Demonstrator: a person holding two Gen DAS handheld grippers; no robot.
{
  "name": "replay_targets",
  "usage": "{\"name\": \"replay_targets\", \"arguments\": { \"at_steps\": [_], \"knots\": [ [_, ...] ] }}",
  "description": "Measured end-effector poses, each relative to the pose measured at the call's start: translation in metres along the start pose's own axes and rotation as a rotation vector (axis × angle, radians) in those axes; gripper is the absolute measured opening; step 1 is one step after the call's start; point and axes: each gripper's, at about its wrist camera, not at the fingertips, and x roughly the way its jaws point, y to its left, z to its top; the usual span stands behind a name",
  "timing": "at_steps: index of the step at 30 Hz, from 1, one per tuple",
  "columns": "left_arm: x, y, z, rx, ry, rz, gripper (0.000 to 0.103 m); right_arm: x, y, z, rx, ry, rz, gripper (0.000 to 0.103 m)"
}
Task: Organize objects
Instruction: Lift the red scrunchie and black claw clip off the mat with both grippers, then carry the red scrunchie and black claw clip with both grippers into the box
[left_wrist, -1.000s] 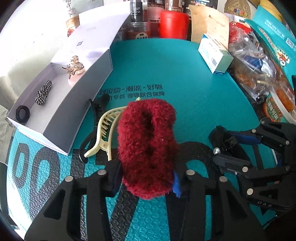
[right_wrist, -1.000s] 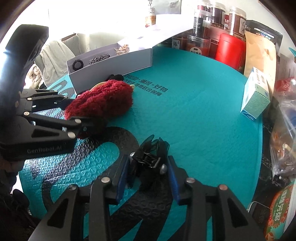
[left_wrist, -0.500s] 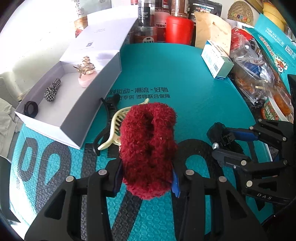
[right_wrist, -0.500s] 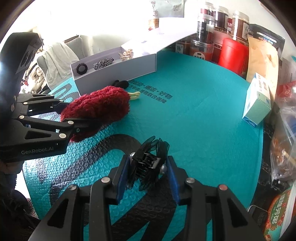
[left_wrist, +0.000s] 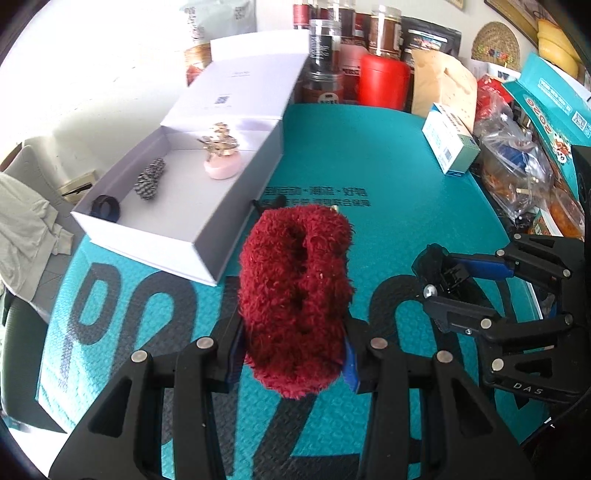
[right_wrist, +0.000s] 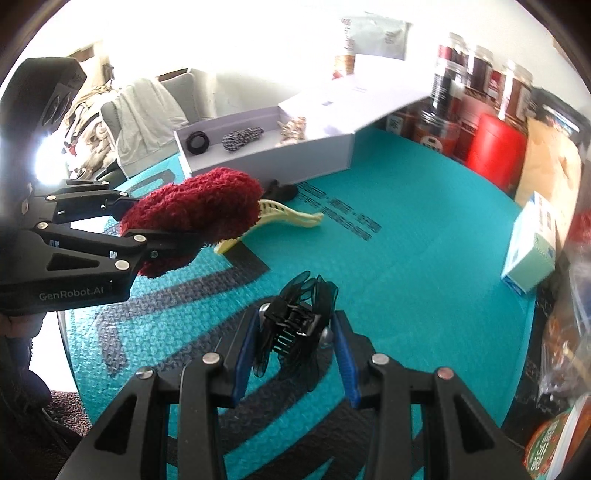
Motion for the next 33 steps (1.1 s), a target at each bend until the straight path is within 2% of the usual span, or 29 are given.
{"name": "replay_targets", "arguments": {
  "at_steps": [21,33],
  "knots": [
    [-0.056,0.067,-0.024,-0.113,-0.048,0.156,0.040,-0.005,0.060,0.044,-0.179,-0.046,0.100,0.040],
    [-0.055,0.095,-0.009,-0.151,-0.059,0.166,0.040,-0.001,0.068,0.077,-0.219,-0.063,0.117,0.040]
  ]
}}
